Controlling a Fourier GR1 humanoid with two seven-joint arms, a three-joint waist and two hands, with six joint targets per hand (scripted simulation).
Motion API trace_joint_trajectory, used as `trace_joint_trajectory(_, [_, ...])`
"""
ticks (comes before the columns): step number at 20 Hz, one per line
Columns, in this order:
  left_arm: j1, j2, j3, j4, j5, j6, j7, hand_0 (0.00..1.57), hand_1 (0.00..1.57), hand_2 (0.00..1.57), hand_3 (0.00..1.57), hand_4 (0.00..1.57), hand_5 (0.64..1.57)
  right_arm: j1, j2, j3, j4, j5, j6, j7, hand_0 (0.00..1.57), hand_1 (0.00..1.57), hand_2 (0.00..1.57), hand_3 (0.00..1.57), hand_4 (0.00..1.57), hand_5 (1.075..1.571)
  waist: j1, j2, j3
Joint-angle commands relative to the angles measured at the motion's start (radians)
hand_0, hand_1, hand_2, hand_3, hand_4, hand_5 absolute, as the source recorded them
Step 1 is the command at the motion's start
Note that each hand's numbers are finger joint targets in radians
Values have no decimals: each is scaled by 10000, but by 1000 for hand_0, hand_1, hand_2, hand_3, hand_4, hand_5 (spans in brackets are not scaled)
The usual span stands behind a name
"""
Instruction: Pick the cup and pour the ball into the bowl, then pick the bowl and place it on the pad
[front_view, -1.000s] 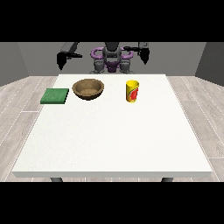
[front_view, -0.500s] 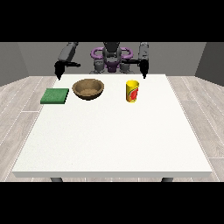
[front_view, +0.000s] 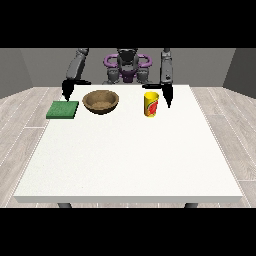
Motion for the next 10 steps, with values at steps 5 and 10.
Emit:
trace_joint_trajectory(5, [-1091, 282, 649, 1953, 117, 159, -881, 0, 0, 0, 0, 0, 1396, -619, -330, -227, 1251, 27, 430, -1069, 0, 0, 0, 0, 0, 1547, -263, 405, 3])
trace_joint_trajectory(10, [-1725, 283, 970, 2862, 202, 402, -1540, 0, 0, 0, 0, 0, 1391, -455, -638, -113, 1347, 164, 849, -1307, 0, 0, 0, 0, 0, 1548, -797, 778, 1])
